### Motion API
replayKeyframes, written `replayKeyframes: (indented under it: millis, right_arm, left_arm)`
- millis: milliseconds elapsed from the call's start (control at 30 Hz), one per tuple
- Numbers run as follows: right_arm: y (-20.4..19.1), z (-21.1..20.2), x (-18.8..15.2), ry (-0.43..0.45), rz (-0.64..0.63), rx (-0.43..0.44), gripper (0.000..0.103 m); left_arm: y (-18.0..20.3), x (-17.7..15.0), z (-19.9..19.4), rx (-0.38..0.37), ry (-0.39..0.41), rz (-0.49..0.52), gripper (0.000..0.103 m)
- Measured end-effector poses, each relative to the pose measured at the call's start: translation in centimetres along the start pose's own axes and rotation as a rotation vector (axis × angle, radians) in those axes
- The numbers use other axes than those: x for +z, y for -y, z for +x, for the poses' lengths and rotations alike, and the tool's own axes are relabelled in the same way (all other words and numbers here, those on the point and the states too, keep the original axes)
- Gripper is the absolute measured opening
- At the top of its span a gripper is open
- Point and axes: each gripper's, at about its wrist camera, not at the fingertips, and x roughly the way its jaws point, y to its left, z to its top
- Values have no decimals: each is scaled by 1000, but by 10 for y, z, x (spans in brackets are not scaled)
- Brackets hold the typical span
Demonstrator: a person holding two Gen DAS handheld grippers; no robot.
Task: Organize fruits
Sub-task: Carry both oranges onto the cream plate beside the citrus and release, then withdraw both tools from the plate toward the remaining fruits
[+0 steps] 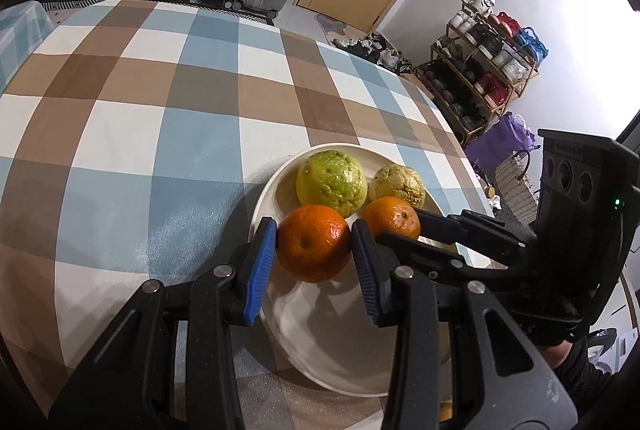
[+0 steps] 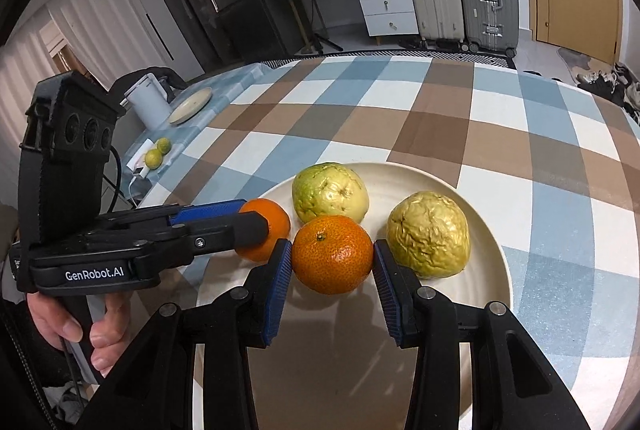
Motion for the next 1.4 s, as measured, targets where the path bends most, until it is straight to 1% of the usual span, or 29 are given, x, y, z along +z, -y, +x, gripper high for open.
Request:
replayKeyframes:
  millis: [100, 133, 167, 233, 267, 300, 333, 433, 500, 533, 567, 667, 800, 833, 867, 967, 1100, 1200, 1233, 1300, 1367, 1400]
  right_arm:
    - [0, 3, 0, -5, 10, 5, 43]
    - [0, 5, 0, -10, 15, 6, 44]
    - [0, 5, 0, -8, 21, 13, 49]
    - [1, 2, -1, 15, 33, 28, 54]
    - [0, 0, -1, 23, 34, 34, 63]
    - [-1, -2, -1, 32, 32, 27, 67]
    - [-1, -4, -1, 39, 31, 25, 68]
    - [-8, -18, -3, 62, 14, 26, 70]
    - [-13, -28, -5, 83, -1, 4, 77]
    - [-15, -34, -7, 100, -7, -7, 82]
    - [-18, -42, -9, 120, -11, -16, 85]
    - [-25, -65, -19, 172, -12, -30, 89]
    - [-33, -90, -33, 213, -9, -57, 92]
    - [-36, -98, -38, 225, -6, -62, 93]
    - [-37, -105, -42, 236, -3, -60, 94]
    - [-42, -125, -53, 277, 3, -67, 97]
    - [-49, -148, -65, 319, 16, -72, 98]
    - [-55, -164, -78, 345, 27, -68, 100]
    - [-57, -169, -81, 352, 27, -68, 103]
    - [-61, -177, -88, 368, 19, -74, 103]
    - [-67, -185, -96, 384, 9, -81, 103]
    - [-69, -188, -100, 391, 8, -81, 103]
  left_arm:
    - [0, 0, 2, -5, -9, -7, 36]
    - [-1, 0, 1, -8, -5, -11, 36]
    - [-1, 0, 1, -6, -2, -13, 36]
    - [1, 0, -3, -6, 5, -2, 36]
    - [2, 0, -6, 0, 12, 2, 36]
    - [2, -1, -9, 3, 18, 3, 36]
    - [4, -1, -13, 1, 23, 4, 37]
    - [10, -5, -27, 19, 41, 17, 52]
    - [15, -10, -38, 22, 56, 25, 54]
    - [18, -12, -43, 36, 63, 35, 58]
    - [22, -15, -48, 47, 70, 43, 61]
    - [31, -22, -64, 64, 89, 57, 64]
    - [46, -32, -86, 114, 114, 90, 64]
    - [50, -34, -92, 116, 121, 93, 66]
    - [54, -37, -98, 115, 129, 97, 70]
    - [67, -46, -115, 129, 160, 112, 80]
    - [85, -62, -135, 146, 175, 138, 81]
    - [97, -76, -147, 157, 187, 150, 85]
    - [101, -82, -152, 162, 192, 154, 87]
    - [106, -92, -158, 171, 200, 163, 91]
    - [113, -103, -165, 181, 213, 172, 97]
    - [115, -107, -167, 186, 219, 174, 98]
